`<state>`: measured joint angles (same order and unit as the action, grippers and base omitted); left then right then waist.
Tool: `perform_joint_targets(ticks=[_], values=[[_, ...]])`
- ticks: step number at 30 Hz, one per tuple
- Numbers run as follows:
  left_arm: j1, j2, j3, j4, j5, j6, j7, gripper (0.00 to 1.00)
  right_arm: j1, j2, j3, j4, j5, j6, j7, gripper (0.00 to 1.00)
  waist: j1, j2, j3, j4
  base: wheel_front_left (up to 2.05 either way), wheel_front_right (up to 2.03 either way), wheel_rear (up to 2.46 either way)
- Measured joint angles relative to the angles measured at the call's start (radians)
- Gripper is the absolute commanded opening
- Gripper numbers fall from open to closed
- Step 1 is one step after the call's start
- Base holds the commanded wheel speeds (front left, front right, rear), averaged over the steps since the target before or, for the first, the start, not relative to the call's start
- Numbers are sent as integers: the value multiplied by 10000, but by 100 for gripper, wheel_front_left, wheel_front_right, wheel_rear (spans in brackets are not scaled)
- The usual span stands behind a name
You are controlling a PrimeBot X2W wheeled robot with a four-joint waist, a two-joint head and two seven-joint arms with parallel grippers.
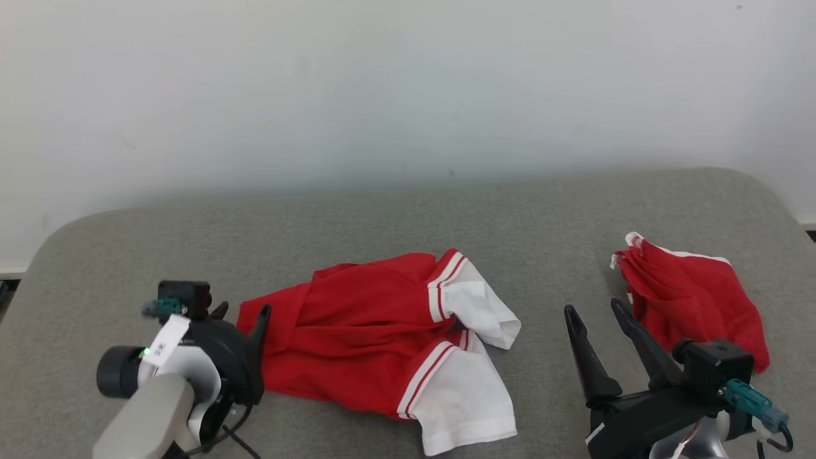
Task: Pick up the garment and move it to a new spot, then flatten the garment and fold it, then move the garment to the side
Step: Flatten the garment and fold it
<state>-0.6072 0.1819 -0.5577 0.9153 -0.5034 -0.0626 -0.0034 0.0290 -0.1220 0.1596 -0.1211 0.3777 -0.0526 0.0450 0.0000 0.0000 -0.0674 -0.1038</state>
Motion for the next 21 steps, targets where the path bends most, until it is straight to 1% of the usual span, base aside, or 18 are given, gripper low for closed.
perform_joint_targets(ticks=[1, 3, 11, 16, 21], values=[[-81, 17, -21, 12, -2, -12, 188, 100, -5, 0, 36, -2, -2, 0, 8, 100, 0, 0, 22, -87, 0, 0, 0], [-296, 40, -58, 54, -67, -174, 663, 100, -12, -2, 77, -27, -2, 6, 79, 100, 0, 0, 72, -269, 0, 0, 0], [-1145, 238, -69, 238, -150, -173, 2483, 100, 29, -128, 117, -174, -8, 63, 182, 100, 0, 0, 372, -1119, 0, 0, 0], [-1848, 527, -90, 313, -109, 77, 3528, 100, 23, -217, 148, -395, -10, 92, 270, 100, 0, 0, 715, -1626, 0, 0, 0], [-2284, 892, -276, 368, 67, 199, 4395, 100, 13, -224, 186, -462, -10, 174, 347, 100, 1, 0, 1190, -2053, 0, 0, 0]])
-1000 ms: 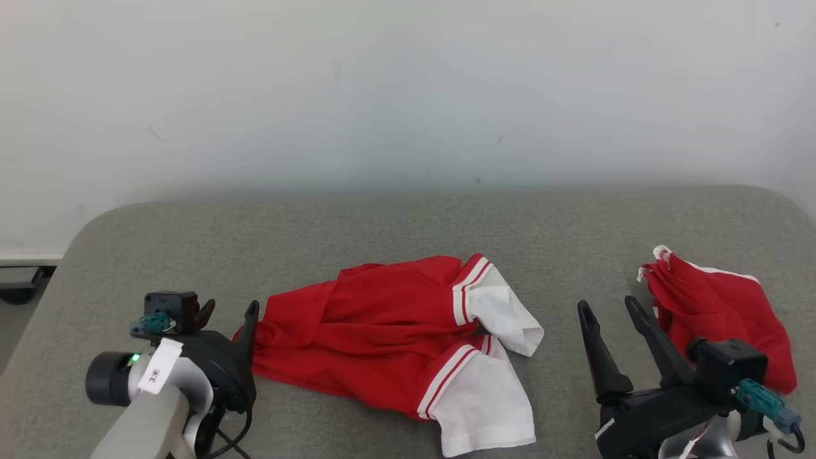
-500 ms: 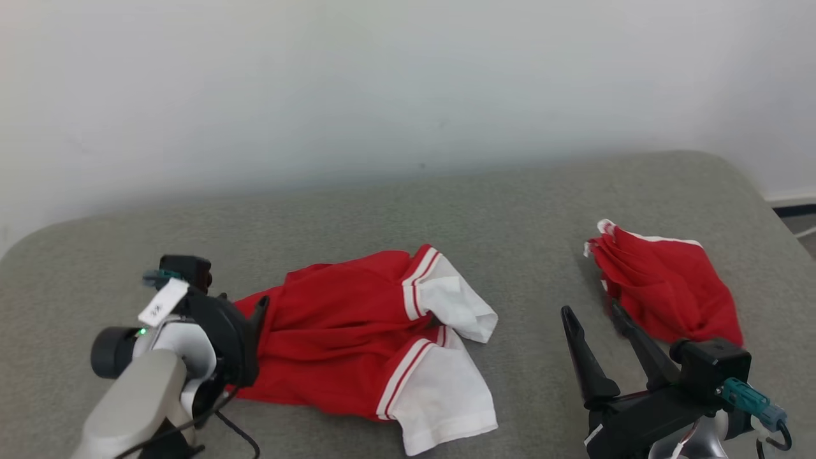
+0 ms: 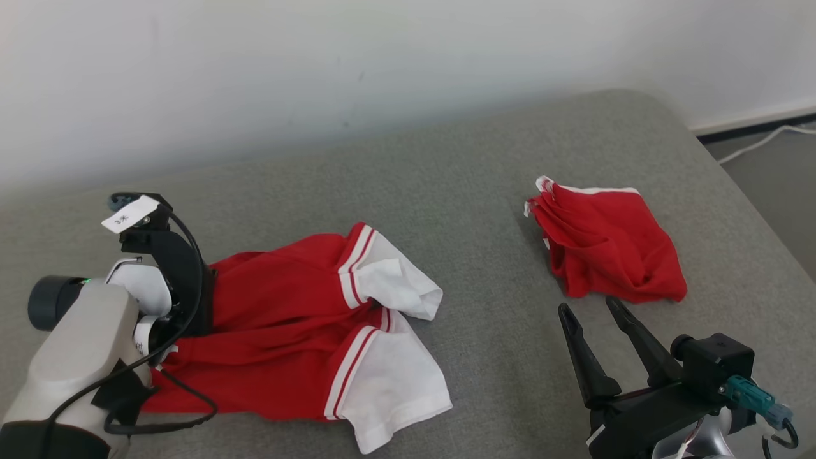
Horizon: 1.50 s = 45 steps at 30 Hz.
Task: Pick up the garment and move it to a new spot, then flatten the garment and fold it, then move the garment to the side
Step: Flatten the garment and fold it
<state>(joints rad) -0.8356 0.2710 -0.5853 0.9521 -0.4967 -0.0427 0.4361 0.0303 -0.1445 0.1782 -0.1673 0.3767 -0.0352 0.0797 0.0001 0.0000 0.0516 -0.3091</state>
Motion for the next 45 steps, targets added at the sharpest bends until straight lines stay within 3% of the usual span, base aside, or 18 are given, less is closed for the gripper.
perform_joint_targets(ticks=[9, 24, 33, 41, 43, 44, 45], values=[[-633, 65, -658, 117, 692, 88, 1239, 100, -429, 63, -94, 27, 0, 0, -15, 100, 1, 0, 952, -507, 0, 0, 0], [-1228, 679, -658, 31, 932, 249, 1749, 100, -807, 199, 203, 364, 2, 63, -92, 100, -1, 0, 1124, -496, 0, 0, 0], [-1116, 466, -453, -186, 821, 385, 2079, 100, -800, 178, 182, 307, 2, 90, -96, 100, -1, 1, 1424, -779, 0, 0, 0], [-1168, 738, -606, -75, 922, 602, 2466, 100, -822, 217, 155, 345, 2, 90, -196, 100, 0, 1, 1796, -897, 0, 0, 0], [-1168, 729, -637, -79, 922, 614, 2585, 91, -823, 219, 142, 349, 2, 88, -198, 100, 0, 1, 1832, -870, 0, 0, 0], [-1167, 727, -633, -77, 918, 616, 2587, 77, -842, 230, 159, 378, 2, 90, -199, 100, 0, 1, 1848, -854, 0, 0, 0], [-1167, 731, -600, -79, 890, 614, 2589, 71, -865, 247, 174, 393, 2, 90, -199, 100, 0, 1, 1860, -842, 0, 0, 0]])
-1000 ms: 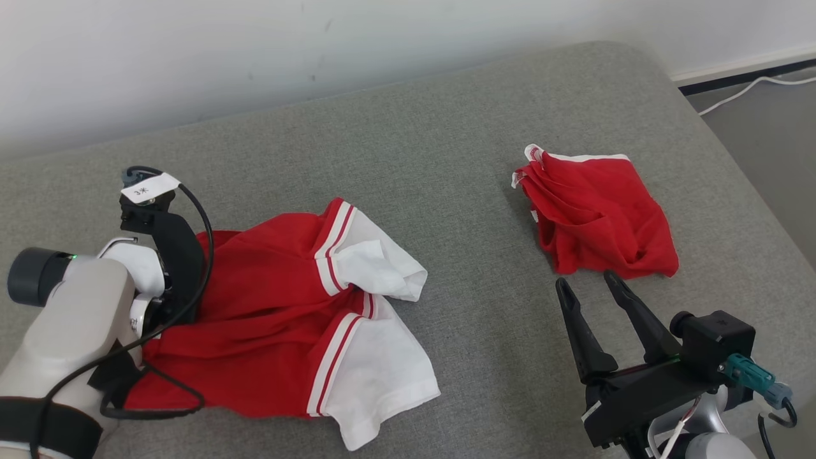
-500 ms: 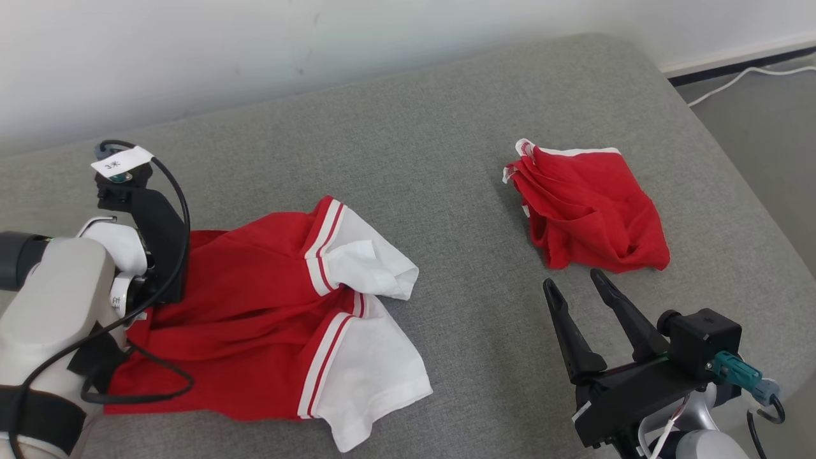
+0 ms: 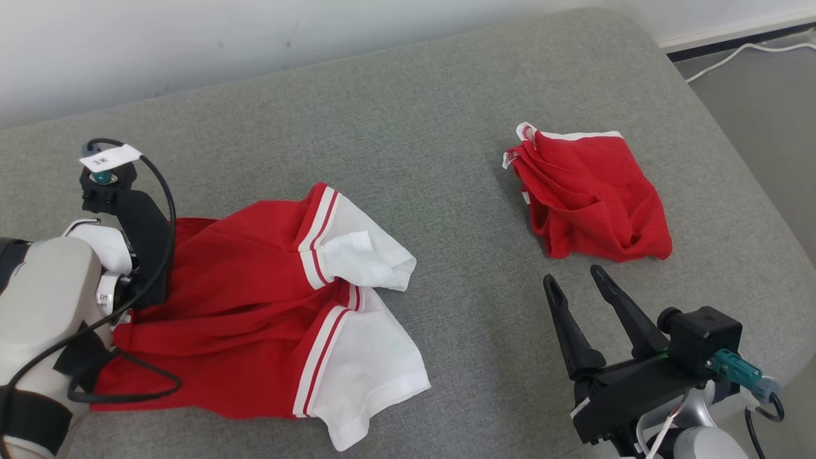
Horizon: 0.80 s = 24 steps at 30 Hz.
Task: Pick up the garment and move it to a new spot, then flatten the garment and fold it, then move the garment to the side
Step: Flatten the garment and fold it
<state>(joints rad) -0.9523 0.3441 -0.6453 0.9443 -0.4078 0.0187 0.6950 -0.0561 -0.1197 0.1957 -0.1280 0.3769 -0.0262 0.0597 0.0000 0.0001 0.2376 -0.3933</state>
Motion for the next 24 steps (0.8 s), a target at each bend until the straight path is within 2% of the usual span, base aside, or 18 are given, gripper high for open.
perform_joint_targets(ticks=[1, 5, 6, 10, 17, 20, 24], values=[[1, 2, 40, 0, -46, -6, 12, 62, -27, 19, 15, 13, 0, 0, -12, 100, 0, 0, 10, 10, 0, 0, 0], [14, -98, 153, -86, -190, -25, 94, 15, -174, 50, 50, 36, 2, 0, -77, 100, 0, 0, 42, 45, 0, 0, 0], [19, -140, 153, -136, -268, -31, 94, 0, -174, 50, 50, 48, 2, 0, -79, 100, 0, 0, 51, 51, 0, 0, 0], [18, -203, 215, -272, -412, -105, 69, 0, -176, 52, 59, 113, 2, 2, -94, 100, 0, 0, 84, 69, 0, 0, 0], [-462, -539, 708, -610, -696, -115, -765, 0, -281, 65, 12, 407, 2, 0, -215, 100, 0, 0, -85, 207, 0, 0, 0], [-830, -915, 1287, -888, -1289, -167, -1329, 0, -404, 90, 38, 539, 2, 0, -261, 100, 0, 0, -251, 285, 0, 0, 0], [-1237, -1854, 2048, -1400, -2073, -257, -2249, 0, -398, 107, 84, 694, 4, 2, -299, 100, 0, 0, -519, 401, 0, 0, 0]])
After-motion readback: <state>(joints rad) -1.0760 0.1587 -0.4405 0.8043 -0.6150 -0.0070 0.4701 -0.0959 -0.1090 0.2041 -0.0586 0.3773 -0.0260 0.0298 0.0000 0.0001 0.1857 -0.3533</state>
